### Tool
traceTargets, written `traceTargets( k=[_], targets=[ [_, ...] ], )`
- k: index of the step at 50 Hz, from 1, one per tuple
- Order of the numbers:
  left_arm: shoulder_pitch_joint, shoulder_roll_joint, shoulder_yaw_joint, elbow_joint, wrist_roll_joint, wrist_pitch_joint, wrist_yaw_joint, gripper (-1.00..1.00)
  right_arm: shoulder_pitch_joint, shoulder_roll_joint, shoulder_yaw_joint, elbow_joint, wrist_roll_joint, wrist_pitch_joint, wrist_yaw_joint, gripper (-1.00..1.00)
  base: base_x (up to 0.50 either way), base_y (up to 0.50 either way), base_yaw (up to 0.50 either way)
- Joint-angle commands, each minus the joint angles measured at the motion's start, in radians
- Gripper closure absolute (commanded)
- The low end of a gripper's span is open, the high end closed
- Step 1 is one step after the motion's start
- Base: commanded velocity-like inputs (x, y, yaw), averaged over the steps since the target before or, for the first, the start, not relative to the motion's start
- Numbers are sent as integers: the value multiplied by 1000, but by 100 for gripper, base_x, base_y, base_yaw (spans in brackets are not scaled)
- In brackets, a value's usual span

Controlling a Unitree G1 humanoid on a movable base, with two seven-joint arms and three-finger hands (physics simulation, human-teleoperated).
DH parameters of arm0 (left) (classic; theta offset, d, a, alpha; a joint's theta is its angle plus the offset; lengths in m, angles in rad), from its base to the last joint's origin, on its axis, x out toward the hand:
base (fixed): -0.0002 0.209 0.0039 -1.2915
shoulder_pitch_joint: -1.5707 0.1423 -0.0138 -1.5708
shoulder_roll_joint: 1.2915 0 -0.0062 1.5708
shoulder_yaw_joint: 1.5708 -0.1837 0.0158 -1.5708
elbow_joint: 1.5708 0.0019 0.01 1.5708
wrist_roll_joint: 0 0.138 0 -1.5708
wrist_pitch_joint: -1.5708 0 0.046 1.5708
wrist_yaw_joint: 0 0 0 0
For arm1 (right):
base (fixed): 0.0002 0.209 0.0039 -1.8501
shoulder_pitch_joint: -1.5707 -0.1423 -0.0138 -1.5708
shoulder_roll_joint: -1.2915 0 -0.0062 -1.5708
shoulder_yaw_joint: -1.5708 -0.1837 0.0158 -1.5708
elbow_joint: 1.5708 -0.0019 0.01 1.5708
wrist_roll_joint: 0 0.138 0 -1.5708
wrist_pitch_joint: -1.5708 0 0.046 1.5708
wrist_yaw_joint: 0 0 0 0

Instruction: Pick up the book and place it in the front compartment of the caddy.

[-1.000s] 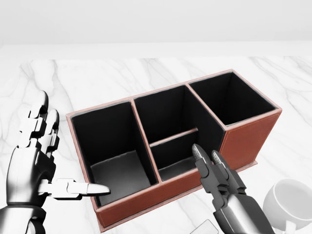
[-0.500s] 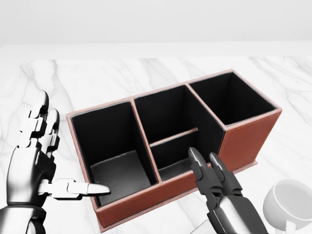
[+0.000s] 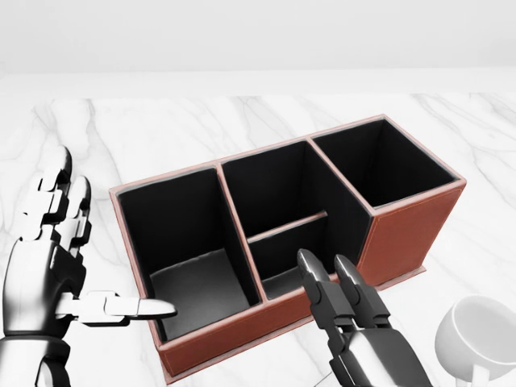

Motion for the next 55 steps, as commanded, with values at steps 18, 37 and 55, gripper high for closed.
traceTargets(
  k=[18,37,55],
  targets=[
    [-6,5,12,0,-7,0,-1,-100,-8,-31,76,11,-58,0,-45,-100,0,0,0],
    [-8,6,12,4,-5,0,0,-100,1,-66,119,138,-139,0,-176,-100,0,0,0],
    [-9,5,13,20,-5,0,-1,-100,-2,-71,115,192,-170,0,-213,-100,0,0,0]
  ],
)
